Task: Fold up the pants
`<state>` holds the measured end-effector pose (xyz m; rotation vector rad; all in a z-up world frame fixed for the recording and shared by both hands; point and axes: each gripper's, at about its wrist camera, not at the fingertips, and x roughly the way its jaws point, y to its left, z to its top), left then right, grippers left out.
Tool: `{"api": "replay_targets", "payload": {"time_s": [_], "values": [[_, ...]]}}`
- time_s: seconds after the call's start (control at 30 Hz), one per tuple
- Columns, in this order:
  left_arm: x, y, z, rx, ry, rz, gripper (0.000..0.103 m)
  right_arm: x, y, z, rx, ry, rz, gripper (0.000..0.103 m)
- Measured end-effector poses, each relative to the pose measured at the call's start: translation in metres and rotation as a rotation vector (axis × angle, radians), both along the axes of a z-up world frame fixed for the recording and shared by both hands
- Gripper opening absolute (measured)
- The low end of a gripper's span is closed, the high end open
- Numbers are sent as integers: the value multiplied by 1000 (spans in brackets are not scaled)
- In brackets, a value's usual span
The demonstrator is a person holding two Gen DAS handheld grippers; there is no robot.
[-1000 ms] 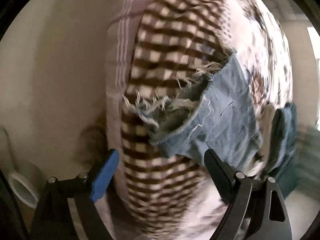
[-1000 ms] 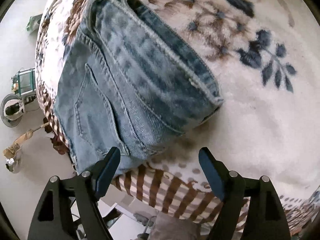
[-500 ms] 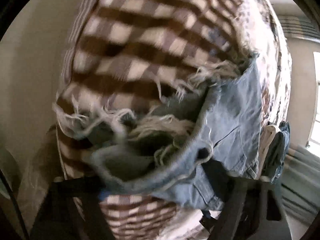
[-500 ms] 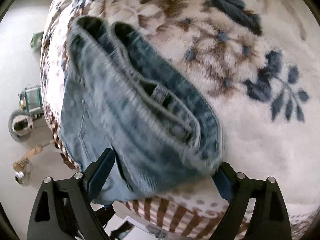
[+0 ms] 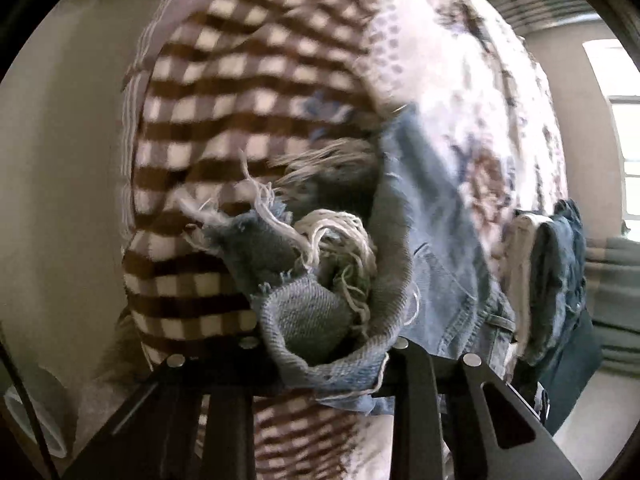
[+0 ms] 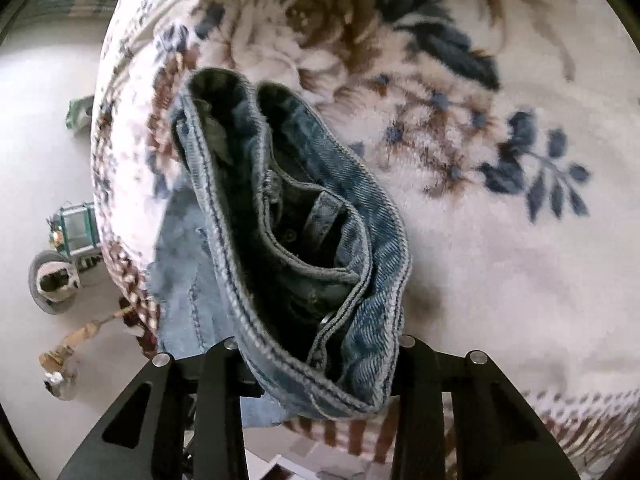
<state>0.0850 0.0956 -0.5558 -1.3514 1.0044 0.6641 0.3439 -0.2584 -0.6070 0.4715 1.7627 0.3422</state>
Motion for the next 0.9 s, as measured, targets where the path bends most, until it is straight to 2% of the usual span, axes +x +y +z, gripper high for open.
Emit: {"api": "replay_targets", "payload": {"time_s": [0.17, 0.3, 0.47, 0.6, 0.8, 0.9], "values": [[20, 13, 47, 17, -17, -63, 23, 4, 2, 43, 25, 6, -9, 36], [49, 29, 88, 33, -36, -116, 23, 20, 5, 95, 61, -29, -10, 35], [116, 52, 150, 56, -110, -217, 23, 60, 8, 172, 102, -90, -82, 34], [192, 70, 198, 68, -185, -325, 23, 108, 2, 240, 133, -179, -167, 34], [332, 75, 267, 65, -345, -487, 23, 214, -12, 351, 161, -358, -336, 34], [408, 66, 294, 75, -418, -561, 23, 266, -28, 385, 170, -431, -409, 34]]}}
